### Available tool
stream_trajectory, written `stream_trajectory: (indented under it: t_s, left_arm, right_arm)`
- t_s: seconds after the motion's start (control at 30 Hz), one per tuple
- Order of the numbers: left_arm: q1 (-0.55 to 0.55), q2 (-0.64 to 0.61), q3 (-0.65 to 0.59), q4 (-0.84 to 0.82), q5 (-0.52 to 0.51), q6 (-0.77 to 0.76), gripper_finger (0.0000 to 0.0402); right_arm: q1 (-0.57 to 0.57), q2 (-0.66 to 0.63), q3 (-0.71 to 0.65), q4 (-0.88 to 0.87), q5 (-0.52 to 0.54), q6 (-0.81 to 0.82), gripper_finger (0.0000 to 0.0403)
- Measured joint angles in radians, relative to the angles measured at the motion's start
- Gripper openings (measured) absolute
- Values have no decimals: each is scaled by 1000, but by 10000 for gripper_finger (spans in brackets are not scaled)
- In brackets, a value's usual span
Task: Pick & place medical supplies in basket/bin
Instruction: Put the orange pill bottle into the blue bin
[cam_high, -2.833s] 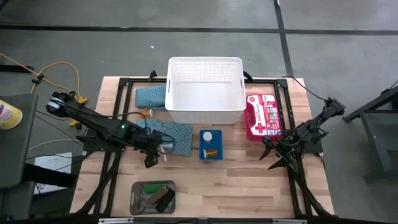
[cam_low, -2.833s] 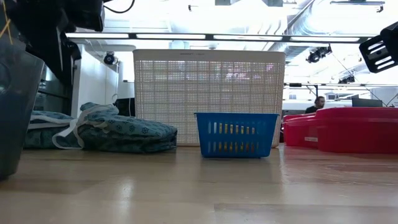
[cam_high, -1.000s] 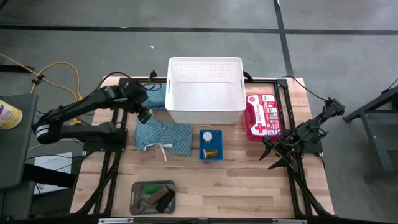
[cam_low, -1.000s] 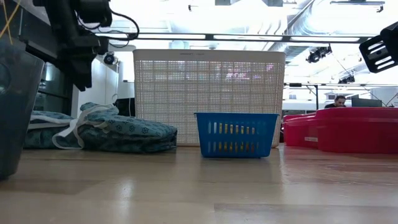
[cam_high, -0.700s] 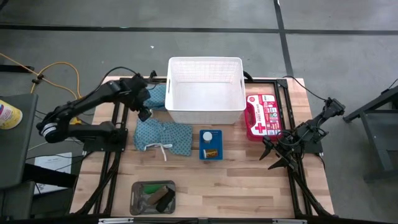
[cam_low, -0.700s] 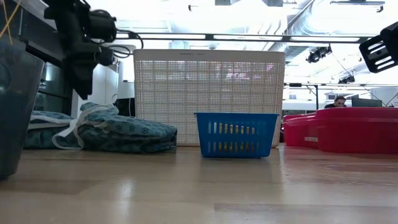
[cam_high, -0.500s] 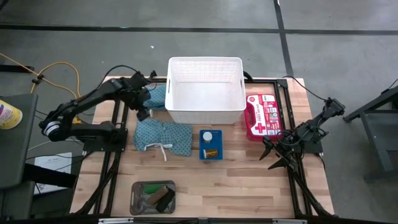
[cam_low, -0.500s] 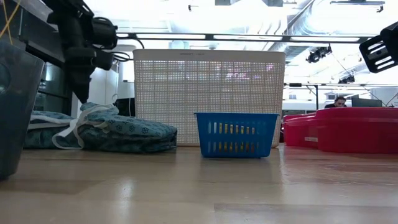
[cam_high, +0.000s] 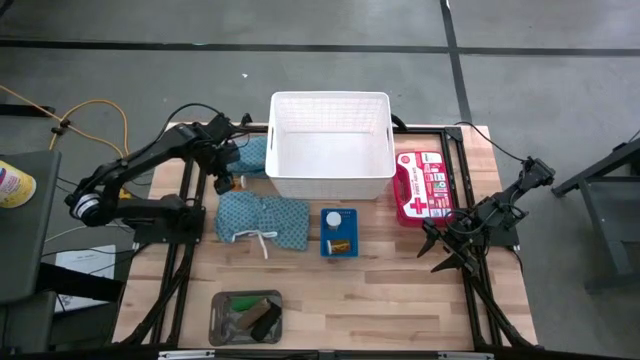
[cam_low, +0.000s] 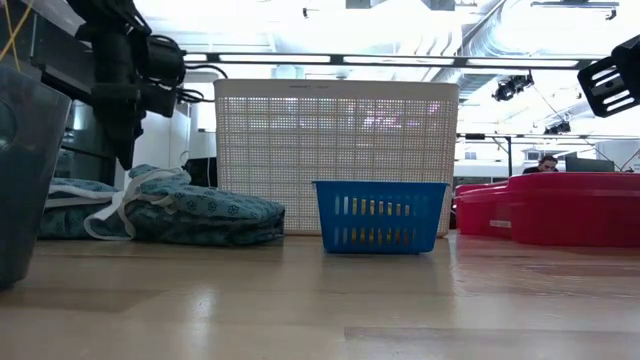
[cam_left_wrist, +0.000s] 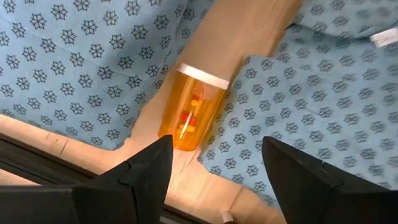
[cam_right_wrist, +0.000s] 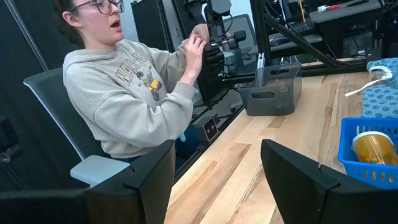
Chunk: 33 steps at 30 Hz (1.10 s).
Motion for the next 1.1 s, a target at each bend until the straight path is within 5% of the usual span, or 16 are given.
stream_trajectory:
  t_s: [0.4, 1.1]
  left_arm:
    - [-5, 129, 0, 4, -10, 136, 238]
    - [-60, 211, 0, 84, -107, 100, 238]
  right_arm:
    - [0, 0, 0, 0, 0, 0, 226]
    - [0, 0, 0, 0, 0, 0, 226]
